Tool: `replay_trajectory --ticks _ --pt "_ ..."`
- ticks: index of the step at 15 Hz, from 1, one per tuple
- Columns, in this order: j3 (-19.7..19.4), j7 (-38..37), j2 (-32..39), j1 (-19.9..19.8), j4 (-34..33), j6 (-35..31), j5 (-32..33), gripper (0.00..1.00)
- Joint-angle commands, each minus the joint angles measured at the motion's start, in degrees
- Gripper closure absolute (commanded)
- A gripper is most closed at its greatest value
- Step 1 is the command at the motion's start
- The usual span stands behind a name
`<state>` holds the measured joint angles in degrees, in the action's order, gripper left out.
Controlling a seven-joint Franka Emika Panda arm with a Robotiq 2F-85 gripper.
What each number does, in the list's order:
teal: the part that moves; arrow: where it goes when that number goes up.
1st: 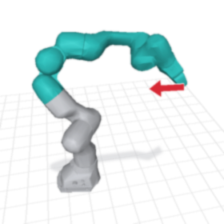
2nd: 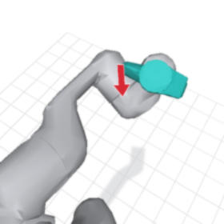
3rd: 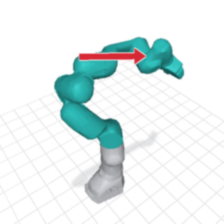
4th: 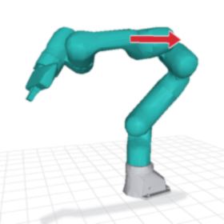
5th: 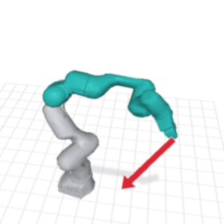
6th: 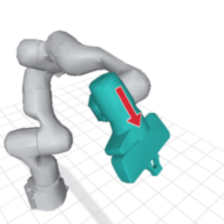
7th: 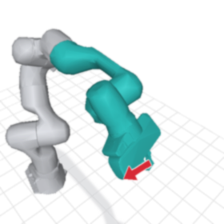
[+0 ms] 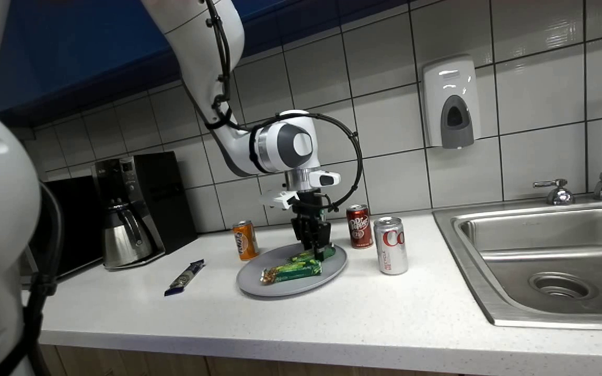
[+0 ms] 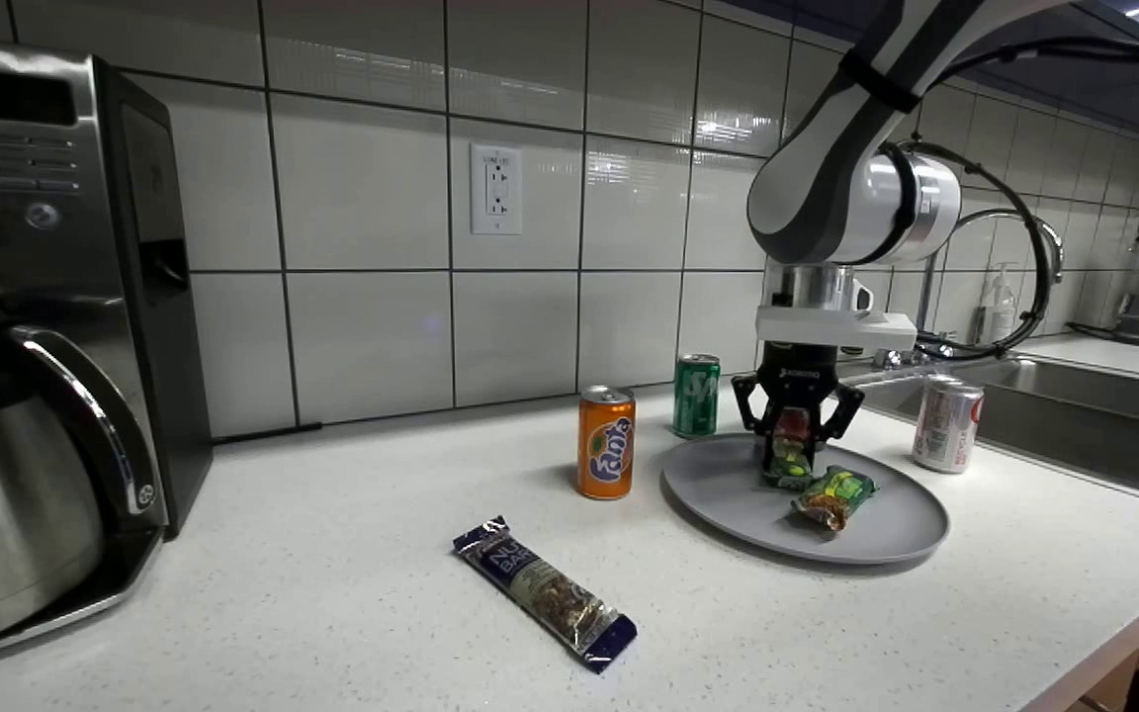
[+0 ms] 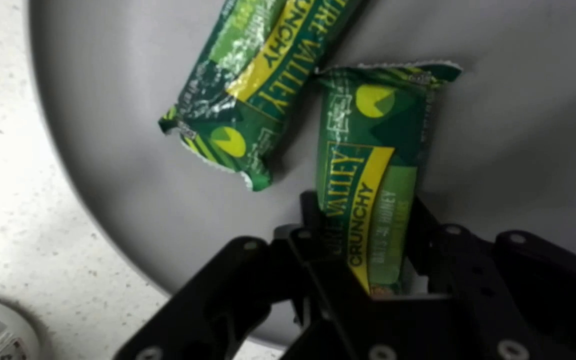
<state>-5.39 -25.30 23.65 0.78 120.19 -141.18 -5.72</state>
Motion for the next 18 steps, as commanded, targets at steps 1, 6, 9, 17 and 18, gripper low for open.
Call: replay_trajectory --ticks 1,6,9,17,18 --pt "-0.52 -0.94 -0.14 0.69 -0.89 1.29 0.25 0.83" --pt "-0.18 -0.61 -2.0 1.3 0.08 0.86 0.41 0.83" --pt "0.07 -0.46 -3.32 2.12 0.59 0.81 0.75 0.83" --pt "1.25 0.69 -6.19 4.07 0.95 1.34 1.02 0.83" --pt "1.49 1.08 -6.39 4.08 0.94 1.45 0.82 0.83"
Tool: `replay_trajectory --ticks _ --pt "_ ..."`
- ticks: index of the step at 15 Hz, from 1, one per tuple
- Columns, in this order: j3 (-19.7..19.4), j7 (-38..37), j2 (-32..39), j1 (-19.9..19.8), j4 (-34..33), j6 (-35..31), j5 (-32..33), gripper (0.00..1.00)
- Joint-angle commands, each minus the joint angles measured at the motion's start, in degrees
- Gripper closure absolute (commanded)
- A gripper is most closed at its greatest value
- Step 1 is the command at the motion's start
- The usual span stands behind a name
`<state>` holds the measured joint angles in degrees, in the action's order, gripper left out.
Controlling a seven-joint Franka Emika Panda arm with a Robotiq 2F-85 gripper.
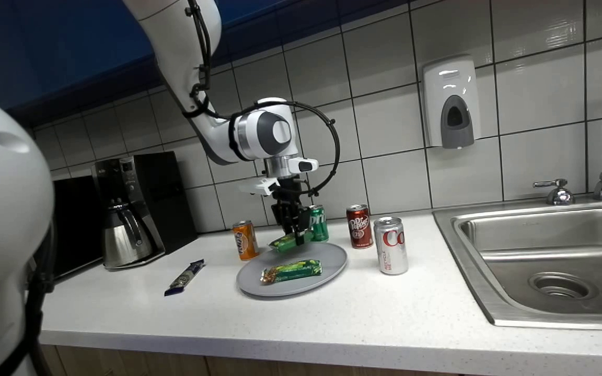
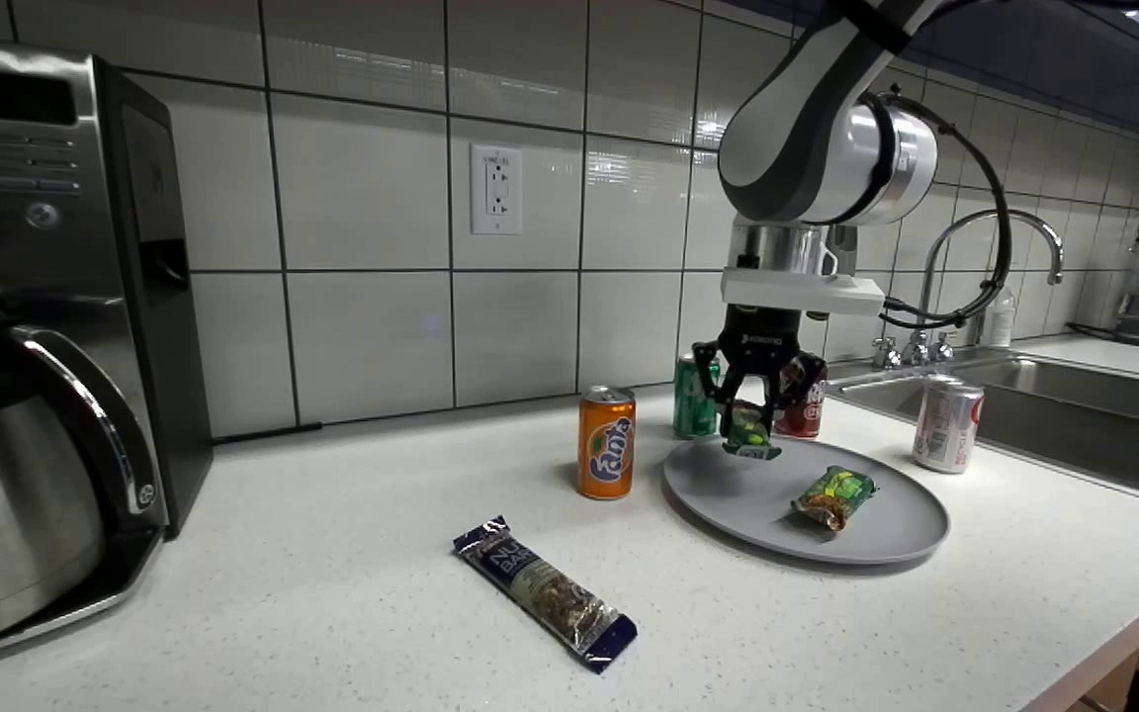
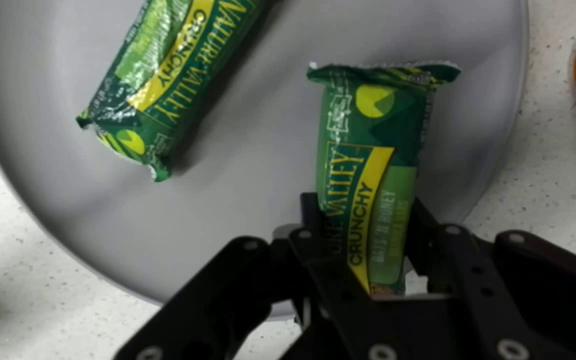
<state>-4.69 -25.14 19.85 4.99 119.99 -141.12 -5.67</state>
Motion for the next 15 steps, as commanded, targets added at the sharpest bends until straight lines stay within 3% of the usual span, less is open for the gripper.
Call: replay_trajectory --ticks 1,15 --pt "0.98 1.11 -2.76 -0.09 1.01 1.61 0.77 0.83" --pt "3.31 7.56 -1.32 -0.29 -4.2 8.02 1.31 0.83"
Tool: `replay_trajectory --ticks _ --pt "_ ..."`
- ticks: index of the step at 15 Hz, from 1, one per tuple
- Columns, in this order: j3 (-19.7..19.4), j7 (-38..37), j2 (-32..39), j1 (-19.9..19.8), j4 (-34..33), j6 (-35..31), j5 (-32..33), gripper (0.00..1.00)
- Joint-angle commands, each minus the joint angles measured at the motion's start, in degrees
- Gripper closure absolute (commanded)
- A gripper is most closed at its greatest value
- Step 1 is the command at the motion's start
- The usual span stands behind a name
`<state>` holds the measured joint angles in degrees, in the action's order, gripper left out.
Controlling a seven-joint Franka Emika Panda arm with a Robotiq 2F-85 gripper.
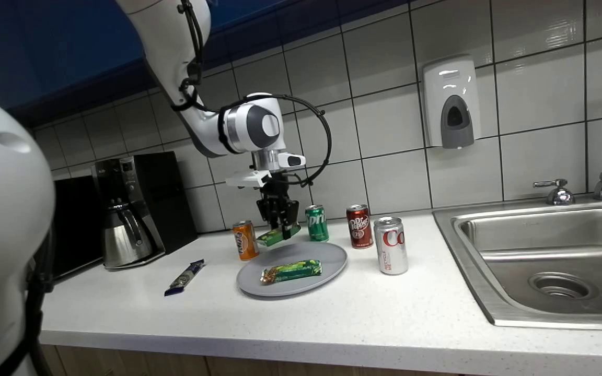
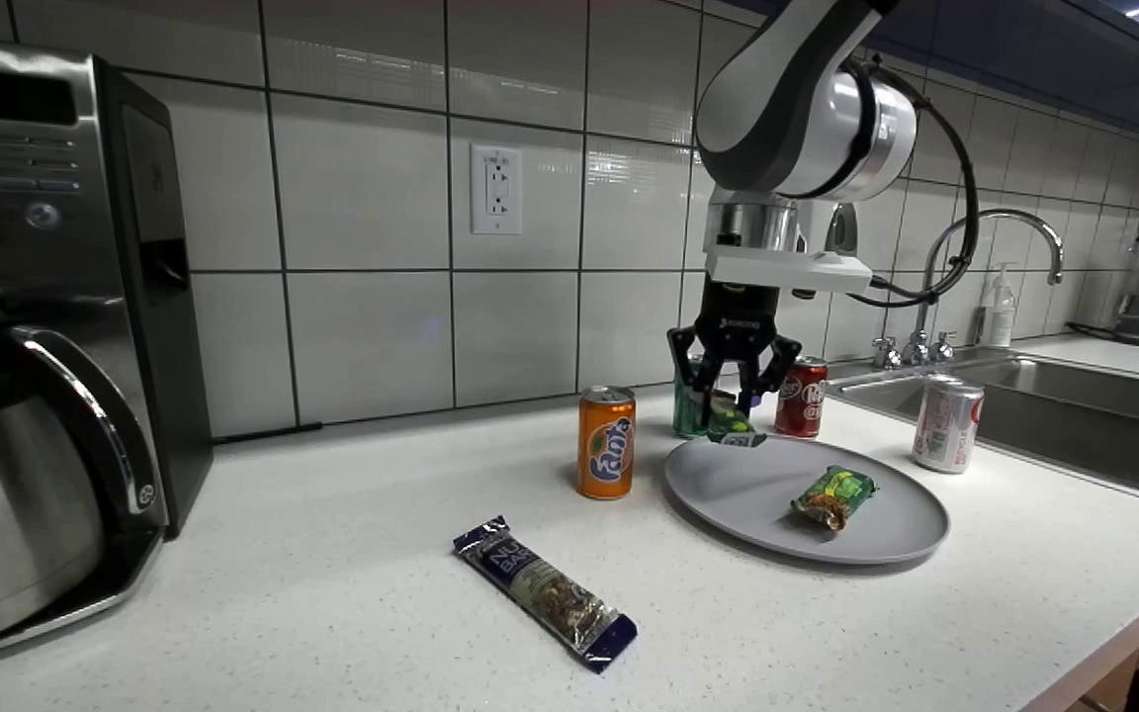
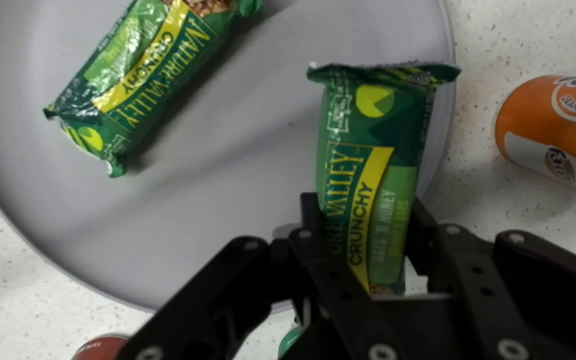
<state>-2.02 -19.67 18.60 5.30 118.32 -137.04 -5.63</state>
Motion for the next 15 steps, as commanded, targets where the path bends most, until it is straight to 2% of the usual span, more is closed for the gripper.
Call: replay_trajectory --ticks 1,8,15 --pt "0.59 2.53 0.06 -0.61 -3.12 4.57 1.48 0.83" --pt "0.96 7.12 1.64 -0.81 -8.37 9.37 2.87 0.83" --pt "1.9 15.91 5.67 -1.54 -14.57 13.59 2.68 0.83"
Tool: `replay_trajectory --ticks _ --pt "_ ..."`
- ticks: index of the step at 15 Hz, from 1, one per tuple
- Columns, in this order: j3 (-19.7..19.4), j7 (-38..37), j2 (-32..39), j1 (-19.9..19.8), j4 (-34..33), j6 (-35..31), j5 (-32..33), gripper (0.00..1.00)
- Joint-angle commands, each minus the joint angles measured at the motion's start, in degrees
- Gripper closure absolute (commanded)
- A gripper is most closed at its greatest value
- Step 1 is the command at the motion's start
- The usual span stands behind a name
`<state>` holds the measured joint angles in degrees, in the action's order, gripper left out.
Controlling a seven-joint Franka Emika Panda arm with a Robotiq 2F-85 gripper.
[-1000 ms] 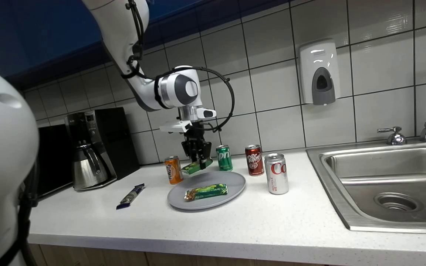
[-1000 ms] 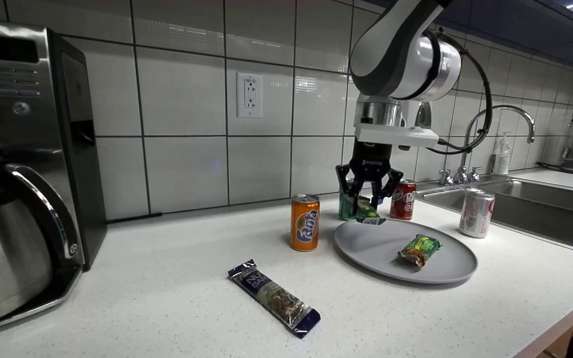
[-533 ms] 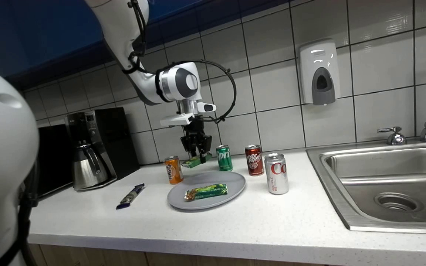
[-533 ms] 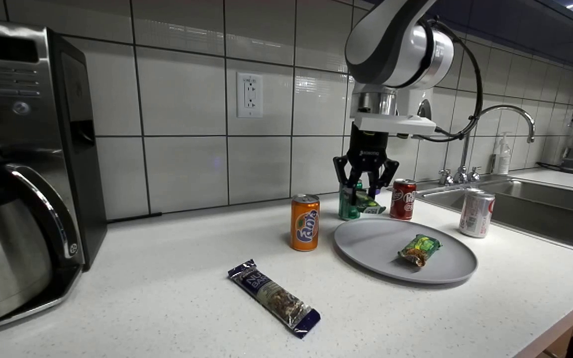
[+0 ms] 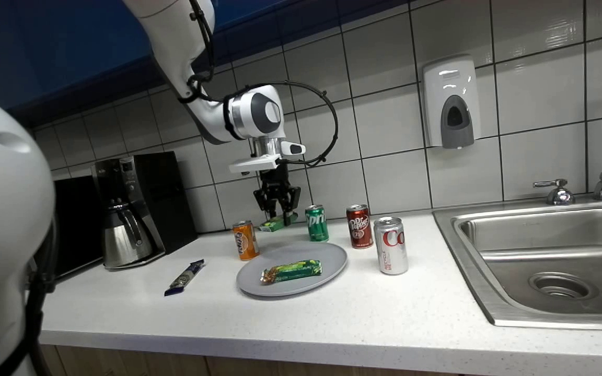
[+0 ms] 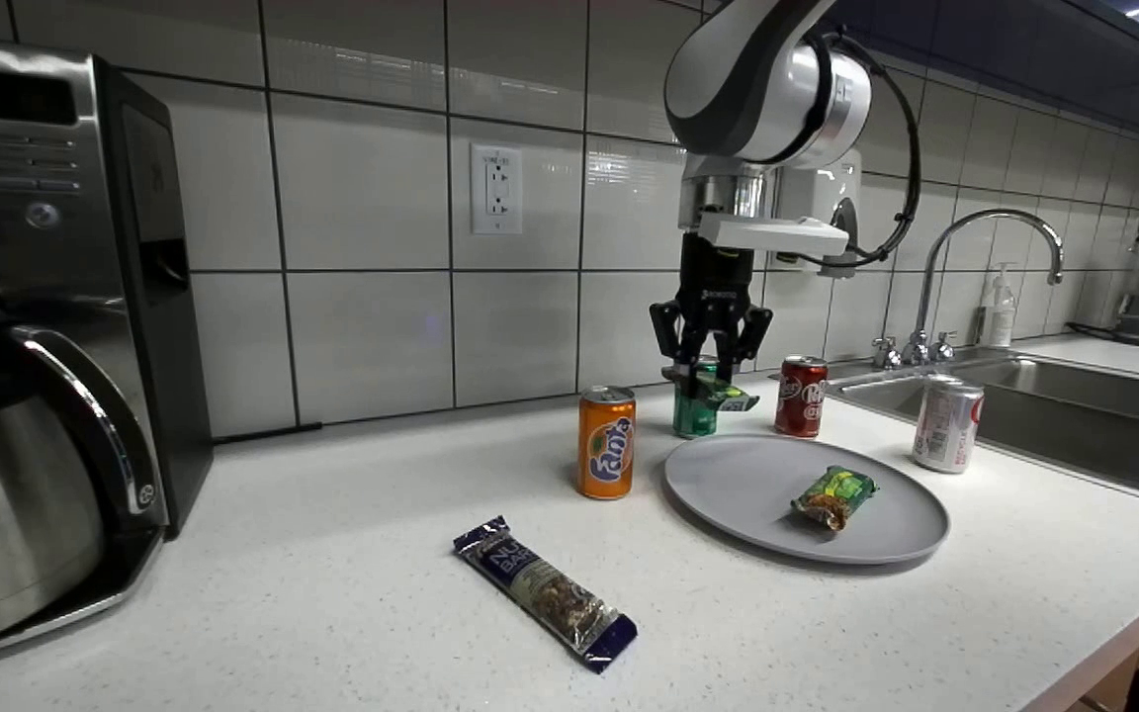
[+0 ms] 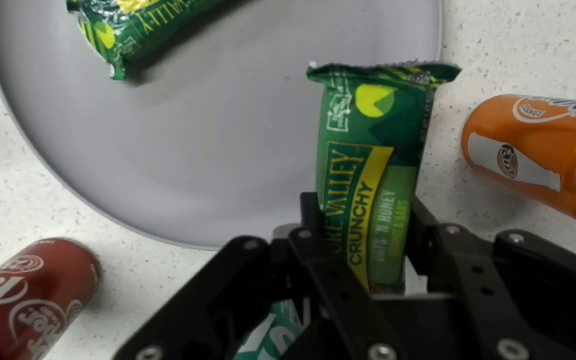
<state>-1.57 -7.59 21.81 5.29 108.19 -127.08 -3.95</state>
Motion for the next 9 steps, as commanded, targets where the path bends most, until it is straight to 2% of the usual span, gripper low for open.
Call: replay_trajectory --ticks 1,9 --pt "1.53 4.9 3.16 -1.63 -5.31 4.09 1.02 0.83" --pt "1.77 11.98 8.23 -2.0 -12.25 7.16 2.13 0.83"
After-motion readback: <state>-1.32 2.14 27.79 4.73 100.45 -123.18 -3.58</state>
